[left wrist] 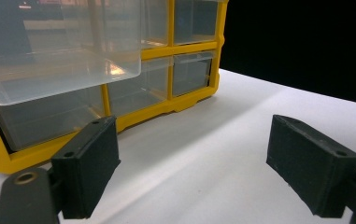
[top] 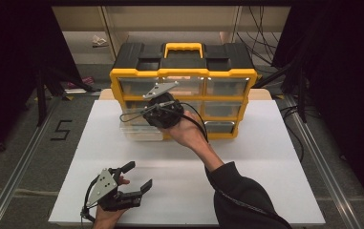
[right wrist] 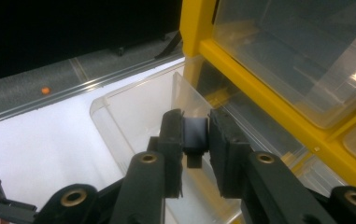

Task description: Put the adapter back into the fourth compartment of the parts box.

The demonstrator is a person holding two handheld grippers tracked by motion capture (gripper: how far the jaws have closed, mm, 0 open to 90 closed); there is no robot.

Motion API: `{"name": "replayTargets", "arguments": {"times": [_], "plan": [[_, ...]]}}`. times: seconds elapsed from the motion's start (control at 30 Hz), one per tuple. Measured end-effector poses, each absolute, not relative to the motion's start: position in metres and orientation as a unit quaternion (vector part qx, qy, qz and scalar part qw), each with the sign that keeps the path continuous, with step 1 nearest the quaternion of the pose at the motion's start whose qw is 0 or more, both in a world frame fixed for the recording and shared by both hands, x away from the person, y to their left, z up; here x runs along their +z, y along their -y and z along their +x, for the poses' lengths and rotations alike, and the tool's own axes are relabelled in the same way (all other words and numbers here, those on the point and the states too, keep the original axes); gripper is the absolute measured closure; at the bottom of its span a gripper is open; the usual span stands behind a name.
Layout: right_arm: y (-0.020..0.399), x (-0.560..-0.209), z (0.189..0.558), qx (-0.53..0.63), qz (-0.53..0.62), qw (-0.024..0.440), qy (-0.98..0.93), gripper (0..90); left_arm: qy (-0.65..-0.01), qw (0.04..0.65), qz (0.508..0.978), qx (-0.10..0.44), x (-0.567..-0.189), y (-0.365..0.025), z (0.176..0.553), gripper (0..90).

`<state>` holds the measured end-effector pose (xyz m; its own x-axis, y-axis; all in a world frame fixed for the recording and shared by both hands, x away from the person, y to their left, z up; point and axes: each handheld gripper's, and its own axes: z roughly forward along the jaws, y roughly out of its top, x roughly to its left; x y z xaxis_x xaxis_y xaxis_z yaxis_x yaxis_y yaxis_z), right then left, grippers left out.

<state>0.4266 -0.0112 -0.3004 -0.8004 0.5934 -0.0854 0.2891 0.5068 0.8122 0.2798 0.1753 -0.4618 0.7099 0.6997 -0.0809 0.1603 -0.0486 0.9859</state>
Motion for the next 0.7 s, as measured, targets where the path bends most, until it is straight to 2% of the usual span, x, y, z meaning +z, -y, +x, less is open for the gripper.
{"name": "replayTargets", "arguments": {"times": [0.03,0.07,0.13,0.17,0.23,0.7], "plan": [[0.011,-0.301,0.427,0.425,0.262,0.178,-0.848,57.2,-0.311,0.615,0.69,0.219,-0.462,-0.175,0.28,16.4],[0.011,-0.301,0.427,0.425,0.262,0.178,-0.848,57.2,-0.311,0.615,0.691,0.219,-0.462,-0.175,0.28,16.4],[0.01,-0.301,0.427,0.43,0.262,0.178,-0.845,47.3,-0.31,0.614,0.692,0.219,-0.462,-0.175,0.28,16.3],[0.01,-0.301,0.427,0.43,0.262,0.178,-0.845,47.3,-0.31,0.614,0.692,0.218,-0.462,-0.175,0.28,16.3],[0.011,-0.301,0.426,0.43,0.266,0.179,-0.844,40.2,-0.311,0.615,0.691,0.217,-0.462,-0.175,0.28,16.3],[0.03,-0.299,0.415,0.454,0.262,0.176,-0.833,33.9,-0.311,0.617,0.692,0.209,-0.462,-0.174,0.281,16.0]]}}
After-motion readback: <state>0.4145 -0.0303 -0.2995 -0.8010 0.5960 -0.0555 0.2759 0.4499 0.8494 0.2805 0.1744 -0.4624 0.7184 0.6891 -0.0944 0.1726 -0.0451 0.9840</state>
